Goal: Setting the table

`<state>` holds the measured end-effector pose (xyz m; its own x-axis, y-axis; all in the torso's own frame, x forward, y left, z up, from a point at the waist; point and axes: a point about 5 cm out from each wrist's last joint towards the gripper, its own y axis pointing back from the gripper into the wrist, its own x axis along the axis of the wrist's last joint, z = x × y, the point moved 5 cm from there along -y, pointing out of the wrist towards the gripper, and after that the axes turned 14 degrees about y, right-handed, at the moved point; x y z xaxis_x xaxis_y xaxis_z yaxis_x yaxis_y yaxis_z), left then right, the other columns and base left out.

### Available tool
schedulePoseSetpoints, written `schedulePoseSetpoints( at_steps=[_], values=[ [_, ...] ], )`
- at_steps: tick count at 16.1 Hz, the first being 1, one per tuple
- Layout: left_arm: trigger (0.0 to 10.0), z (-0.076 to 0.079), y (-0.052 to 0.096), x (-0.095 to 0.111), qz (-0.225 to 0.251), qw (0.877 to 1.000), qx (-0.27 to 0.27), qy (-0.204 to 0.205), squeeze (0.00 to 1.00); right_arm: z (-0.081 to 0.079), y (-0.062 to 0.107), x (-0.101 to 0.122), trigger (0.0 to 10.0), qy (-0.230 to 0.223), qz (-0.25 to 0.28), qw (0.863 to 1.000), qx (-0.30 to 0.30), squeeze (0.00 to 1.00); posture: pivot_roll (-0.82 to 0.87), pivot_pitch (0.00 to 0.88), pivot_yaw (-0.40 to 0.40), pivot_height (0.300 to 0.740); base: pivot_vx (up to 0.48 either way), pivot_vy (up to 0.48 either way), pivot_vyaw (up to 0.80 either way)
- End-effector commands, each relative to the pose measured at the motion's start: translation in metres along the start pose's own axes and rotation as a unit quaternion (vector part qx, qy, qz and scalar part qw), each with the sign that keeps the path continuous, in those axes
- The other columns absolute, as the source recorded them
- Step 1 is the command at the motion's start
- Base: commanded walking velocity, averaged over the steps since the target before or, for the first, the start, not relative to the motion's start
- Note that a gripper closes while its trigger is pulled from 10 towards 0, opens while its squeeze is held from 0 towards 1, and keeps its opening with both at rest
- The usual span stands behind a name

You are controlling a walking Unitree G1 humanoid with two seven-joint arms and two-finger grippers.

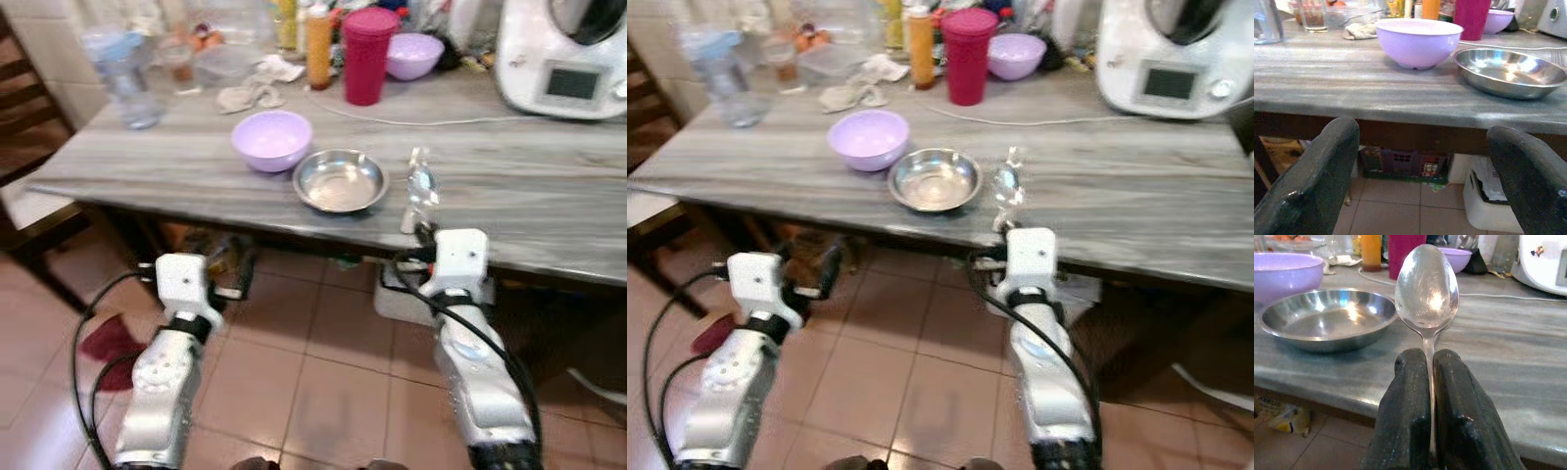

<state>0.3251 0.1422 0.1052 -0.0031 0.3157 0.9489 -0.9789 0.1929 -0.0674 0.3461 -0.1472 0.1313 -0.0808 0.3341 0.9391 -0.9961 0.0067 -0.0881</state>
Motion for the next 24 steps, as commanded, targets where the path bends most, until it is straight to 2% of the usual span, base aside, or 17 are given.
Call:
schedulePoseSetpoints(
  at_steps=[1,4,9,18,24],
  values=[
    [10.0,-0.005,0.002,-0.002,-0.006,1.0,0.01,-0.004,0.0,0.004,0.001,0.005,10.0,-0.005,0.006,1.0,-0.01,0.0,-0.11,0.141,0.038,0.74,0.0,0.0,-0.46],
    [10.0,0.001,0.001,-0.005,-0.011,1.0,-0.005,-0.003,0.0,0.006,0.001,0.005,10.0,-0.007,0.006,1.0,-0.016,0.0,-0.11,0.129,0.042,0.74,0.0,0.0,-0.71],
    [10.0,0.01,-0.001,0.001,-0.007,0.999,-0.041,0.01,0.0,0.012,-0.004,0.006,10.0,-0.004,0.005,1.0,-0.03,0.0,-0.11,0.128,0.053,0.74,0.0,0.0,-0.2],
    [10.0,0.013,-0.001,0.001,-0.01,0.998,-0.054,0.014,0.0,0.011,-0.003,0.005,10.0,-0.007,0.002,0.999,-0.031,0.0,-0.11,0.13,0.057,0.74,0.315,0.0,-0.54],
    [10.0,0.018,0.0,0.006,0.002,0.998,-0.058,0.024,0.0,0.013,-0.002,0.006,10.0,-0.005,0.006,0.999,-0.035,0.0,-0.11,0.13,0.057,0.74,0.315,0.0,0.0]
  ],
)
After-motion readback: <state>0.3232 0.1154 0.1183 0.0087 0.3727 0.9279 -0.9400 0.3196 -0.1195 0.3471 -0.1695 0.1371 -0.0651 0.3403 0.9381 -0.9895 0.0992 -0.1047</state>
